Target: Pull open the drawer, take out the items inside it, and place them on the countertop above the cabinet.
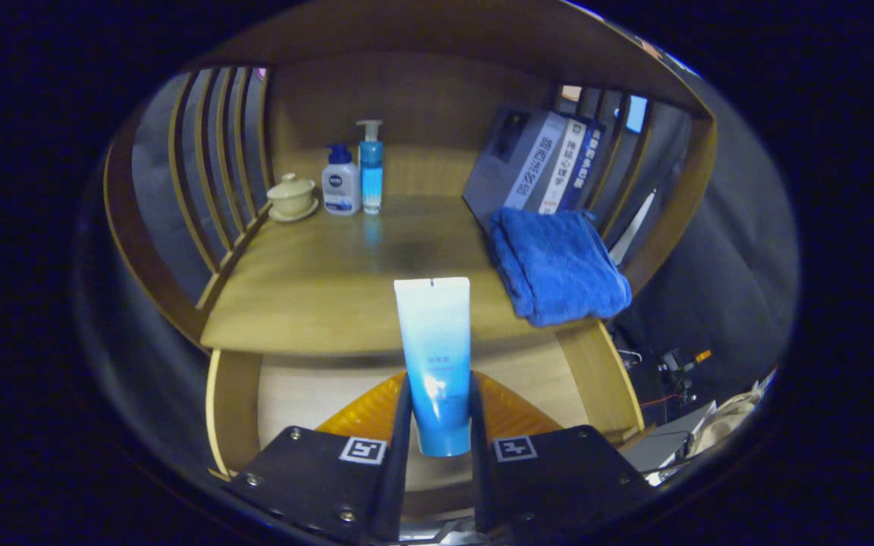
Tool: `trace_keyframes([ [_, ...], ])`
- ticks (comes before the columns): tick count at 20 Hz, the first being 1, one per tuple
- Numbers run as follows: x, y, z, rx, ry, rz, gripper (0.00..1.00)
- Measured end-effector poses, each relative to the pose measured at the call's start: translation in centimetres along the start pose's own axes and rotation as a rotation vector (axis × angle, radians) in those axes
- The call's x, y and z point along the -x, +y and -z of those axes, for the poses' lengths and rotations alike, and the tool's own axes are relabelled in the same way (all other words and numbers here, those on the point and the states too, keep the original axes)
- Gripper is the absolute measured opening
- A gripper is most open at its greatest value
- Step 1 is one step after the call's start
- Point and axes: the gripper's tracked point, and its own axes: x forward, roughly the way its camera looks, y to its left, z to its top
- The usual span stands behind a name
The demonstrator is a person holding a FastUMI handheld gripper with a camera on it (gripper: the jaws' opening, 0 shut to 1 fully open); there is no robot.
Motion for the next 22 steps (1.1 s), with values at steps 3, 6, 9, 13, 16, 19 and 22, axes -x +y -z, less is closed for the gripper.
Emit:
trace_keyframes([
  [3,-3.5,0.6,-3.2,-0.051,-0.034,-0.038,0.37],
  [6,-6.4,1.6,-4.4,-0.045,-0.023,-0.087,0.37],
  [9,-9.2,2.7,-4.5,-0.037,0.004,-0.127,0.37],
  [13,-10.8,3.3,-3.5,-0.007,0.044,-0.131,0.37],
  [16,-10.5,3.9,-3.7,-0.003,0.018,-0.143,0.45],
  [19,-8.1,4.4,-4.9,-0.031,-0.052,-0.159,0.52],
  [22,-3.7,3.6,-5.3,-0.044,-0.156,-0.140,0.52],
])
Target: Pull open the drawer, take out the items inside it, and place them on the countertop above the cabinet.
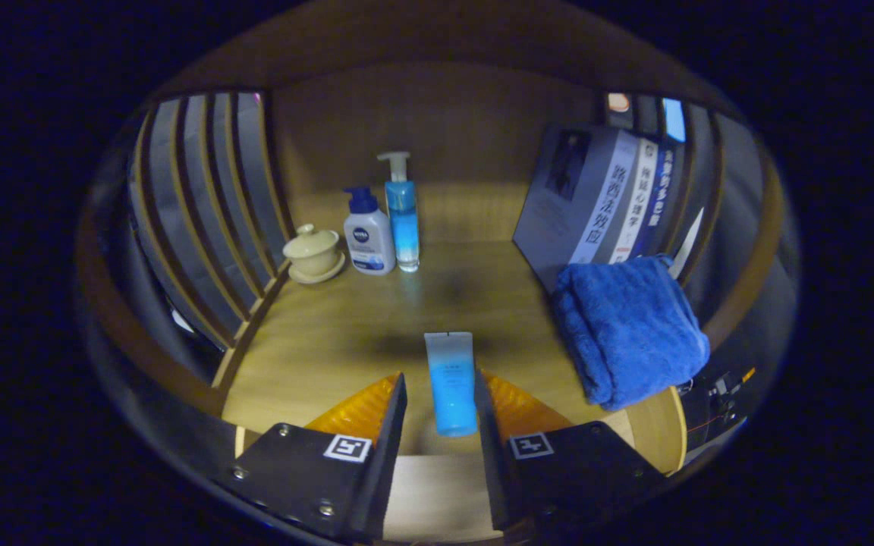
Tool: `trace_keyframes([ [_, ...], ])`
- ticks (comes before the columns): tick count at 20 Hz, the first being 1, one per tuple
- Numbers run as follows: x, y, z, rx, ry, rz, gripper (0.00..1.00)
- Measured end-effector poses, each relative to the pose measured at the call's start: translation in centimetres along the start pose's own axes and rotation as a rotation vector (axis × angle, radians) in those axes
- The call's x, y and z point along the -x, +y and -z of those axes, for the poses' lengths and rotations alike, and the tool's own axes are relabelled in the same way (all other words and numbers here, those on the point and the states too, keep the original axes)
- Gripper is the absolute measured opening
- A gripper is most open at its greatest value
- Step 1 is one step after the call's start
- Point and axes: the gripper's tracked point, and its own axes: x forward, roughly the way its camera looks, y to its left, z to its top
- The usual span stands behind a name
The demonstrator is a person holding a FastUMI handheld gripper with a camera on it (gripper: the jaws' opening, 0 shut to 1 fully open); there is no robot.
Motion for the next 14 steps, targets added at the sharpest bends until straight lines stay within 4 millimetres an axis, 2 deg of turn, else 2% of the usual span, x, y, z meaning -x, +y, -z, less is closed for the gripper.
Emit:
trace_keyframes([
  [2,3.8,-0.4,0.0,-0.018,-0.081,0.015,0.52],
  [6,11.1,-1.2,2.2,-0.048,-0.245,0.021,0.52],
  [8,13.6,-2.0,4.8,-0.035,-0.297,0.030,0.52],
  [10,16.2,-1.7,7.3,-0.023,-0.367,-0.005,0.52],
  [14,18.7,-2.4,12.3,-0.062,-0.437,-0.060,0.51],
])
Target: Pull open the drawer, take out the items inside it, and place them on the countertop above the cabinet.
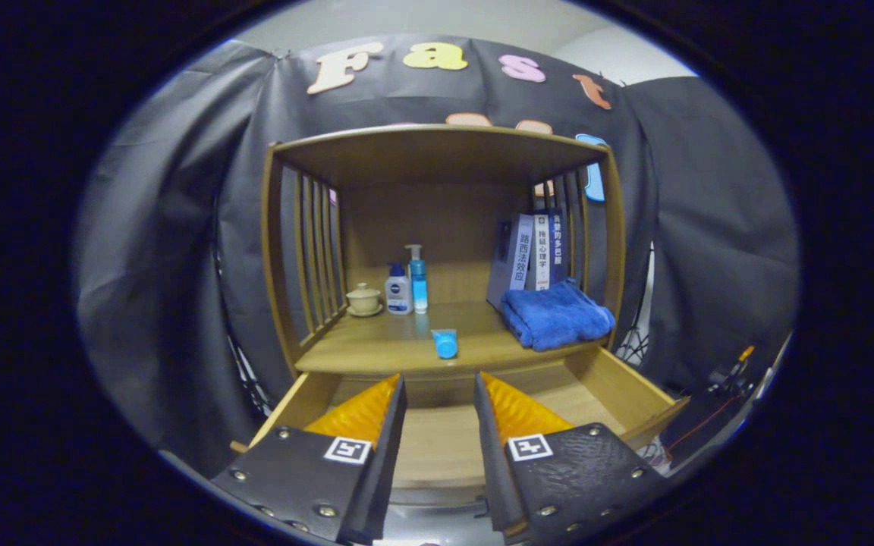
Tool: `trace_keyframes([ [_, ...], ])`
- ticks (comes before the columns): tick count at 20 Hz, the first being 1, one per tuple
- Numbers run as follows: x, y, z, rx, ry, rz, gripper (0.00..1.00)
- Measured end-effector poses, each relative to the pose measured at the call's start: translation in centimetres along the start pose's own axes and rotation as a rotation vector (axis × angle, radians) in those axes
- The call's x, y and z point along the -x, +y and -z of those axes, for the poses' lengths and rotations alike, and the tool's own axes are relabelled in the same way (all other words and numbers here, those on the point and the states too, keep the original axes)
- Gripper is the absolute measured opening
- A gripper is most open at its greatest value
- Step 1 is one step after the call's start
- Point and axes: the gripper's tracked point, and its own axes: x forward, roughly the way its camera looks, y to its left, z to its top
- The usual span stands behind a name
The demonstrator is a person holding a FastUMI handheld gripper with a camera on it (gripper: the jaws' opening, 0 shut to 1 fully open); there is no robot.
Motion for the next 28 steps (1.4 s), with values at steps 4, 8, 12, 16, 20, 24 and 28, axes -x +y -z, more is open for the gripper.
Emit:
trace_keyframes([
  [4,2.6,-1.2,4.6,0.026,0.041,-0.022,0.51],
  [8,2.6,-2.6,8.8,-0.024,0.122,-0.030,0.52],
  [12,1.8,-3.4,11.2,-0.055,0.169,-0.060,0.52],
  [16,1.3,-4.1,13.1,-0.034,0.209,-0.068,0.52],
  [20,0.5,-4.2,13.0,-0.062,0.192,-0.063,0.54],
  [24,-0.7,-4.6,12.6,-0.017,0.220,-0.078,0.55],
  [28,-3.6,-4.2,11.9,-0.008,0.223,-0.078,0.55],
])
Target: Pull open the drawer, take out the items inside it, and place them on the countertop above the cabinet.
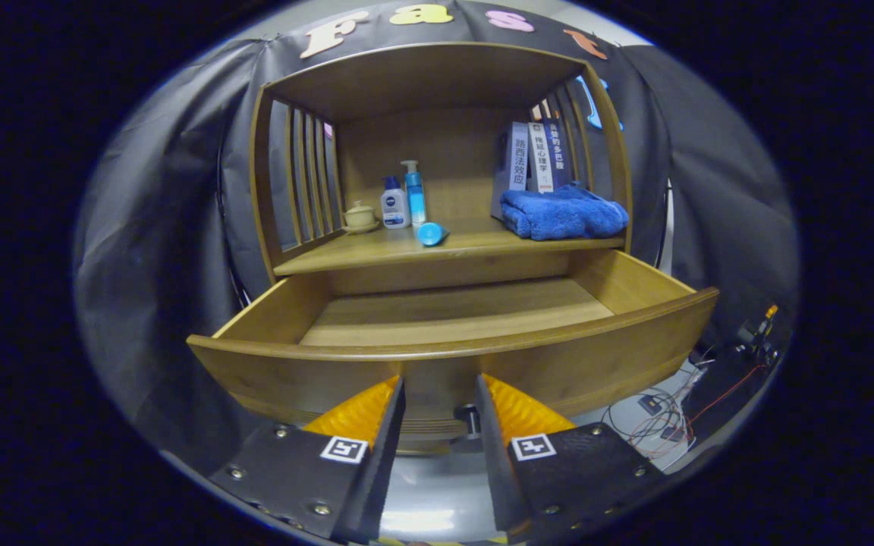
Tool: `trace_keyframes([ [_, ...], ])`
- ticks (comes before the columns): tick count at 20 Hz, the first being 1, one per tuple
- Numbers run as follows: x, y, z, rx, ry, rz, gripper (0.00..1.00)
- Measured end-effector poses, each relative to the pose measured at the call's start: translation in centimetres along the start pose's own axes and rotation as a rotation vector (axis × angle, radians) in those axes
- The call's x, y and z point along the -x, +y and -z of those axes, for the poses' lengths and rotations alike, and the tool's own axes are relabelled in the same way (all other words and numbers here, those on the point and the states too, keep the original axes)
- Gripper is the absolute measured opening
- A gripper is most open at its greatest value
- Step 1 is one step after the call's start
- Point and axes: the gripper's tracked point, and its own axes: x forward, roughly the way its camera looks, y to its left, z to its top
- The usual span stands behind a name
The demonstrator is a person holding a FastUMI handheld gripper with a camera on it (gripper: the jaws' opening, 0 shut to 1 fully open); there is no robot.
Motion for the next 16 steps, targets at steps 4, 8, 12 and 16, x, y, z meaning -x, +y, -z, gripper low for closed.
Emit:
trace_keyframes([
  [4,-2.3,0.3,-1.9,-0.013,-0.025,-0.010,0.58],
  [8,-5.6,0.7,-2.8,-0.038,-0.040,-0.033,0.63],
  [12,-8.0,0.9,-3.5,-0.036,-0.038,-0.038,0.63],
  [16,-10.3,1.1,-4.5,-0.045,-0.034,-0.043,0.63],
])
